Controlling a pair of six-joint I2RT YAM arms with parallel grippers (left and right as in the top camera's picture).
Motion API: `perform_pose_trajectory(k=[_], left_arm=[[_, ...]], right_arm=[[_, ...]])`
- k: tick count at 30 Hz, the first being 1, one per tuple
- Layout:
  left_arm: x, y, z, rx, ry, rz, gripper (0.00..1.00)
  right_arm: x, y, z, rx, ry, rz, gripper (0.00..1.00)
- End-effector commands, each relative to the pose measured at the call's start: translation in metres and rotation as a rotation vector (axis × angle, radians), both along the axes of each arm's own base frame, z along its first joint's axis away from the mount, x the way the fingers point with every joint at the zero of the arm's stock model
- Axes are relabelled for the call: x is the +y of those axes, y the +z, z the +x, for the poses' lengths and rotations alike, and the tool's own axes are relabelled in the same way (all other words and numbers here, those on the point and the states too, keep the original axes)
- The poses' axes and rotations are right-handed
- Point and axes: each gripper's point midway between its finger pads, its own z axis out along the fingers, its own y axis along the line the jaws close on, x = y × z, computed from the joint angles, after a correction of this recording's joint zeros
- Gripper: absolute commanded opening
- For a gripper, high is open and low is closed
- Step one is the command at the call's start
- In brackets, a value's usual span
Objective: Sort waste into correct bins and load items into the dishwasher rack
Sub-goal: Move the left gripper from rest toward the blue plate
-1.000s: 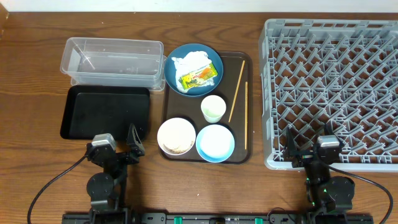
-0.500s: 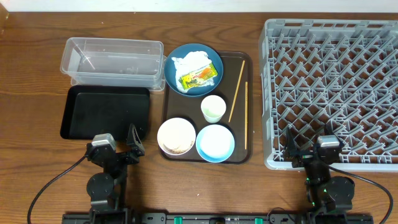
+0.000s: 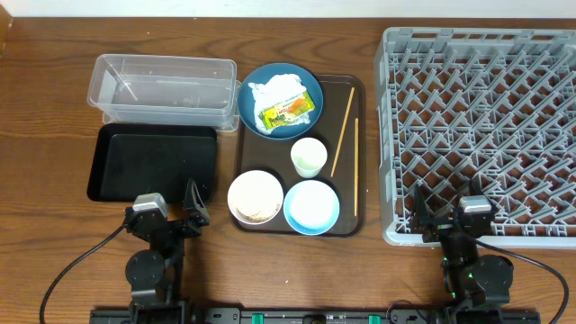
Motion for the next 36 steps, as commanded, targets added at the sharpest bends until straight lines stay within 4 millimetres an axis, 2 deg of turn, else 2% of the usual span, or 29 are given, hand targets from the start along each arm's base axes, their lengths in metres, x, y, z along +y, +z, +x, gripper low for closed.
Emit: perform_pose_trajectory(k=[1,24,29,36], left_arm=[[-0.002,-0.016,-0.001,0.059,-0.011,0.015,0.88],[-0.002,-0.016,-0.001,0.058,-0.011,0.015,0.88],[-0.009,-0.014,-0.001,0.047,-0.051,0.007,0.88],[-0.016,0.008,0.001,-0.025,-0.093,0.009,0.88]], right_arm=[[0.003,-0.001,0.0,0.002,0.012,-0.003,0.99],[0.003,0.002,0.0,-0.009,0.013,-0.003,0.99],[0.009,0.009,-0.001,-0.04,0.05,0.001,0.99],[0.019,0.032,-0.003,-0.123,0.107,0.002,0.99]])
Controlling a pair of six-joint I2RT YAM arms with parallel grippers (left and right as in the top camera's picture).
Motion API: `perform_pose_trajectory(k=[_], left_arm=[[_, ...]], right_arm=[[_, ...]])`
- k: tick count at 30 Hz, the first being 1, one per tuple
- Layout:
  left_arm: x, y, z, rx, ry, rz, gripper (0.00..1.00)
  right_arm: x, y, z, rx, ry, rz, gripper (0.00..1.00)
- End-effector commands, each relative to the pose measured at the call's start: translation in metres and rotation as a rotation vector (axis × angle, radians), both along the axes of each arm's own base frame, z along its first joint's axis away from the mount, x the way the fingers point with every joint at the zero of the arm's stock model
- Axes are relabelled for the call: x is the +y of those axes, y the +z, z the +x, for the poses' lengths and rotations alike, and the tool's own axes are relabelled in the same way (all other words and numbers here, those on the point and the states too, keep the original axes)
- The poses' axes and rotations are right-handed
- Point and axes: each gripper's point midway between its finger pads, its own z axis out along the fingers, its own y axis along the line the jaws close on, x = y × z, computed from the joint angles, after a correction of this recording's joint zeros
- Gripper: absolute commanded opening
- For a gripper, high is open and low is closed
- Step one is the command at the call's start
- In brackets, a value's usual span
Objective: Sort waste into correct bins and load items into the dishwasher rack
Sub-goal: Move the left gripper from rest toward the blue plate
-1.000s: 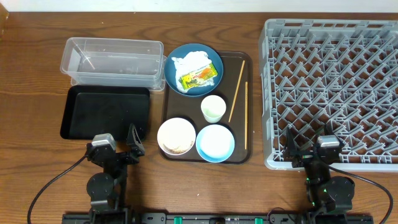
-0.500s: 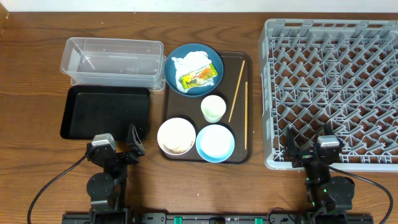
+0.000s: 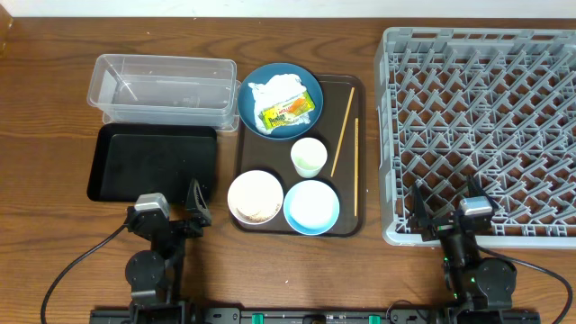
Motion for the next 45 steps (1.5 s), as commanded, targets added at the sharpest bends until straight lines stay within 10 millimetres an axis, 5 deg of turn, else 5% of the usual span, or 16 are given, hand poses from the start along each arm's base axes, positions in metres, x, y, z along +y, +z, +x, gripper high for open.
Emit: perform_pose_trajectory(k=[1,12,22,35,45], left_arm=[[-0.009,0.009,-0.001,-0.018,-0.054,0.014,0.88],[-0.022,0.092,-0.013,-0.171,-0.12,0.027,0.88],[-0.03,0.159,-0.004,-0.177,-0.173,0.027,0.88],[-0.043,0.193,0.064,0.027,-0.274,-0.014,0.88],[-0.093,0.195,0.141,0.353,-0.422,0.049,0.88]], right_arm=[[0.009,0.014,-0.003,-0.042,0.048,-0.008,0.99],[0.009,0.097,-0.019,-0.198,0.046,-0.089,0.99],[0.018,0.135,-0.006,-0.08,0.095,-0.119,0.99],[0.022,0.166,0.033,0.268,0.127,-0.118,0.99],[0.026,0.145,0.067,0.547,0.156,-0.111,0.99]])
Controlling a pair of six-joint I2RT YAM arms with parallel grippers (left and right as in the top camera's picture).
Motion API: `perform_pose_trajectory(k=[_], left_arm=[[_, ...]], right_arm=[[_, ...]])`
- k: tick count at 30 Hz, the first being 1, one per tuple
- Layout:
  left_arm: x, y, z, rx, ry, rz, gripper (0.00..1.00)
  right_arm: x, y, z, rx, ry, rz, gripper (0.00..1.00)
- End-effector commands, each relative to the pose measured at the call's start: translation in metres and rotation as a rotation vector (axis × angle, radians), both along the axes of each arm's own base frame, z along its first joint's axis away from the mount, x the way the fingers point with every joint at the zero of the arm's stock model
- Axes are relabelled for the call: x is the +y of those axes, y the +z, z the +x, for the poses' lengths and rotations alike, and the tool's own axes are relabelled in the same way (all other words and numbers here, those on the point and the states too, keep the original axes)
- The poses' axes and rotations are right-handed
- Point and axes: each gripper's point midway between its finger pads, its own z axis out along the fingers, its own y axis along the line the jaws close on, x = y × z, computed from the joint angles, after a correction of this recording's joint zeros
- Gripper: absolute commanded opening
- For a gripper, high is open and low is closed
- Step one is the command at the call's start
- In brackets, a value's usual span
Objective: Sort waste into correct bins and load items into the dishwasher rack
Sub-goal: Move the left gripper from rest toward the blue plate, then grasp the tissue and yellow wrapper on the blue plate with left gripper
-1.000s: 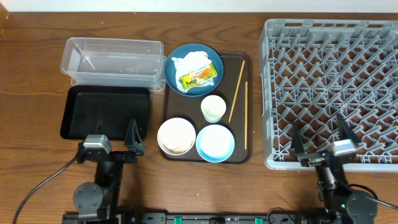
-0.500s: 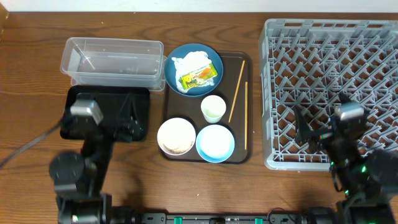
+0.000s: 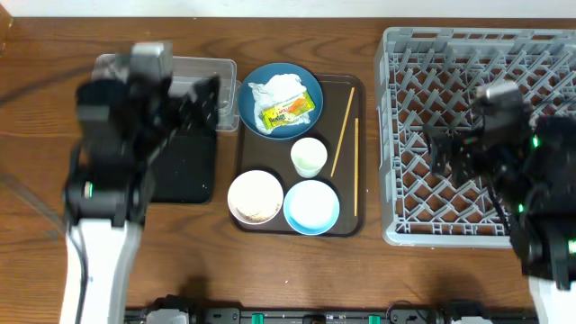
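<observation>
On the brown serving tray a blue plate holds a crumpled white tissue and a yellow-green wrapper. Below it stand a white cup, a beige bowl and a light blue bowl. Two chopsticks lie along the tray's right side. My left gripper, blurred, hovers open over the clear bin and the black bin. Over the left part of the grey dishwasher rack, my right gripper is open and holds nothing.
The rack fills the right side of the wooden table, and the two bins sit at the left with the tray between them. My raised left arm hides much of both bins.
Both arms have risen from the table's front edge. The left gripper is now over the bins, the right one over the rack's left part. No item has moved.
At both earlier moments the two arms sat folded low at the front edge, grippers open, with everything on the tray untouched. Now both arms are up over the table, still holding nothing.
</observation>
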Motion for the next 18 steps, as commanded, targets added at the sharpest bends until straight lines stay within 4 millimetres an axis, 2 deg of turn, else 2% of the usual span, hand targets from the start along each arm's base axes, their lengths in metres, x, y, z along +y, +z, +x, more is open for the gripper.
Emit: perform_pose_trajectory(k=[1,6,11,15,18], left_arm=[[-0.026,0.01,0.03,0.048,-0.077,0.07,0.88],[-0.064,-0.019,0.069,0.2,-0.148,0.156,0.88],[-0.105,-0.065,0.098,0.262,-0.263,0.234,0.88],[-0.121,-0.099,0.115,0.295,-0.287,0.243,0.88],[-0.124,-0.126,0.129,0.321,-0.28,0.254,0.88]], right_arm=[[0.007,-0.001,0.012,0.036,0.03,0.012,0.99],[0.011,-0.019,0.022,0.105,0.038,0.033,0.99],[0.021,-0.028,0.026,0.143,0.087,0.064,0.99],[0.02,-0.034,0.029,0.159,0.082,0.061,0.99],[0.02,-0.036,0.03,0.167,0.082,0.062,0.99]])
